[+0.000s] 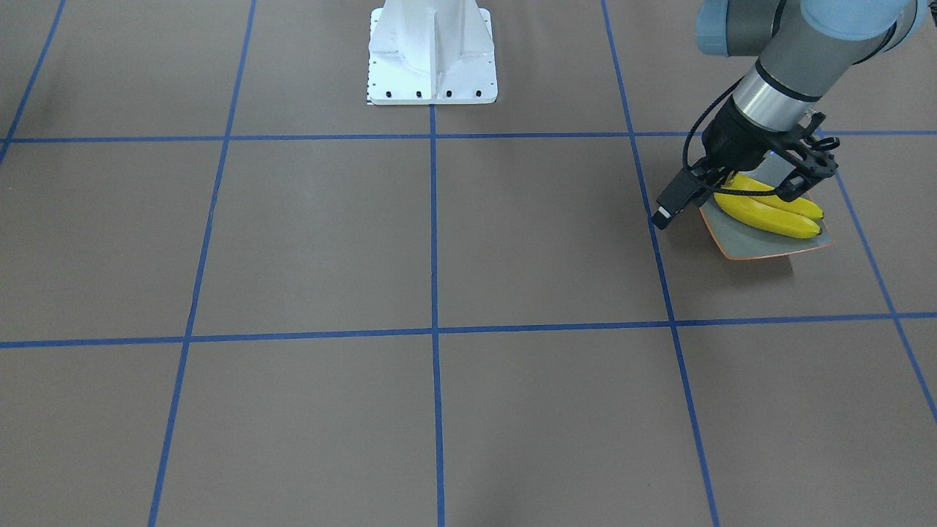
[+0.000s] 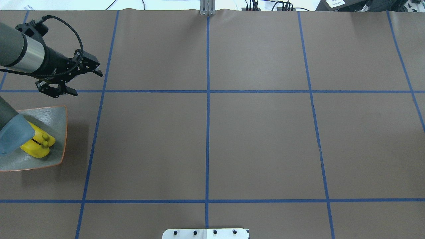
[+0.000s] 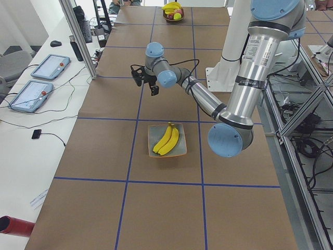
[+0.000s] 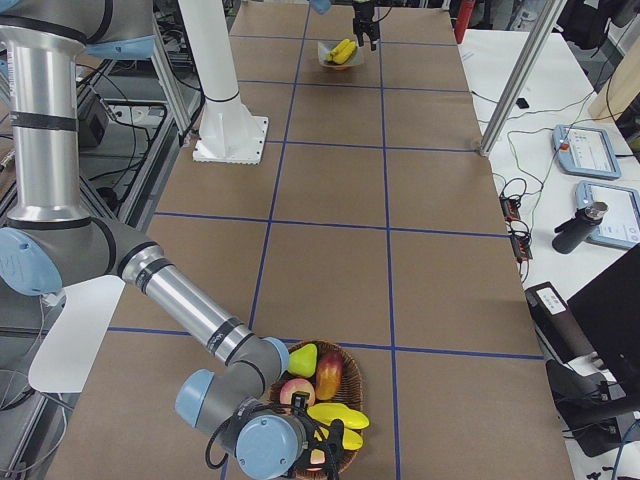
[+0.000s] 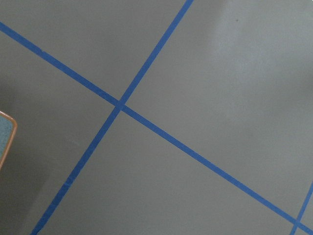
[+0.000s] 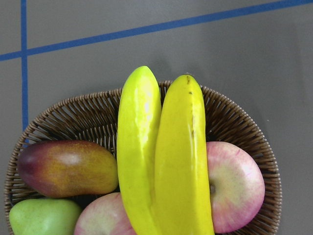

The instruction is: Transfer all bananas from basket to plate

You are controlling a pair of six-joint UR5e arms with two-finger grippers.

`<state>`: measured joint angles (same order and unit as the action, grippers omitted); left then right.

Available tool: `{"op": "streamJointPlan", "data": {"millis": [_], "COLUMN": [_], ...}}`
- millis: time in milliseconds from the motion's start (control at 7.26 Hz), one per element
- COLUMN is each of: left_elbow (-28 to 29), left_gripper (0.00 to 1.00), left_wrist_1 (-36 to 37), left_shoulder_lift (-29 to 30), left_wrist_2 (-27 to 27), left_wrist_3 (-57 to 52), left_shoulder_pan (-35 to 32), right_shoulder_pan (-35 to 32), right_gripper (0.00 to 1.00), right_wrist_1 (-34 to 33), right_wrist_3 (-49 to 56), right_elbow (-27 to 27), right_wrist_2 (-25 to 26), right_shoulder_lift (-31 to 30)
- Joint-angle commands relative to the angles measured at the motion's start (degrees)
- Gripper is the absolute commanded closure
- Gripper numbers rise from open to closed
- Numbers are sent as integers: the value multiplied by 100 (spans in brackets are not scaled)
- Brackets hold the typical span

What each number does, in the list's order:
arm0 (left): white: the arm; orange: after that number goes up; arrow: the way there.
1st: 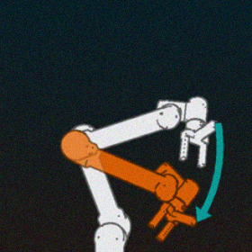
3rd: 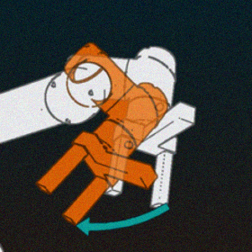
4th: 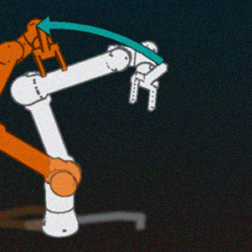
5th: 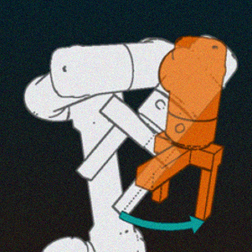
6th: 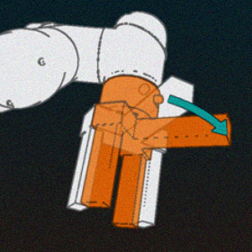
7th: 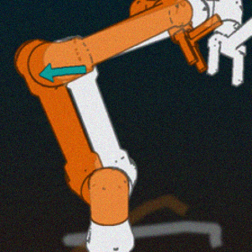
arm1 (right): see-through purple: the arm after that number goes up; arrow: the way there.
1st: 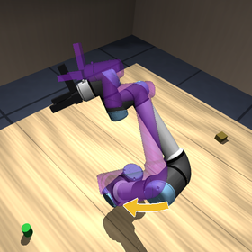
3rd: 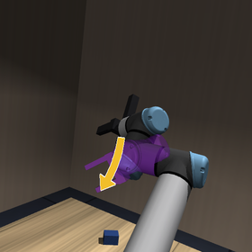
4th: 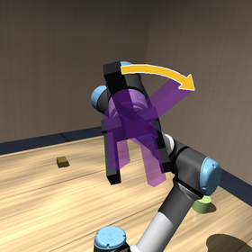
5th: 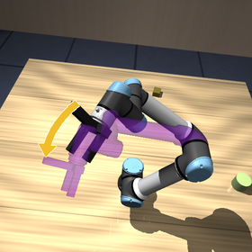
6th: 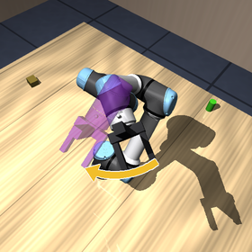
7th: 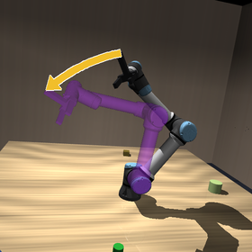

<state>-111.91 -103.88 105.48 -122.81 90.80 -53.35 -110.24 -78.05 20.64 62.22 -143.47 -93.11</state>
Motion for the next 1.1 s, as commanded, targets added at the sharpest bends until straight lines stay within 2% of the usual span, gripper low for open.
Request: {"op": "streamJointPlan", "data": {"millis": [0, 965], "left_elbow": [11, -7], "left_gripper": [0, 0], "left_wrist_1": [0, 0], "left_shoulder_lift": [-1, -45], "left_wrist_2": [3, -6], "left_wrist_3": [-1, -1], "left_shoulder_pan": [18, 9], "right_shoulder_pan": [2, 134], "right_gripper": [0, 1], "right_wrist_1": [0, 35], "right_wrist_3": [203, 633], "right_elbow": [-272, -500], "right_wrist_2": [12, 38], "right_shoulder_lift": [91, 275]}}
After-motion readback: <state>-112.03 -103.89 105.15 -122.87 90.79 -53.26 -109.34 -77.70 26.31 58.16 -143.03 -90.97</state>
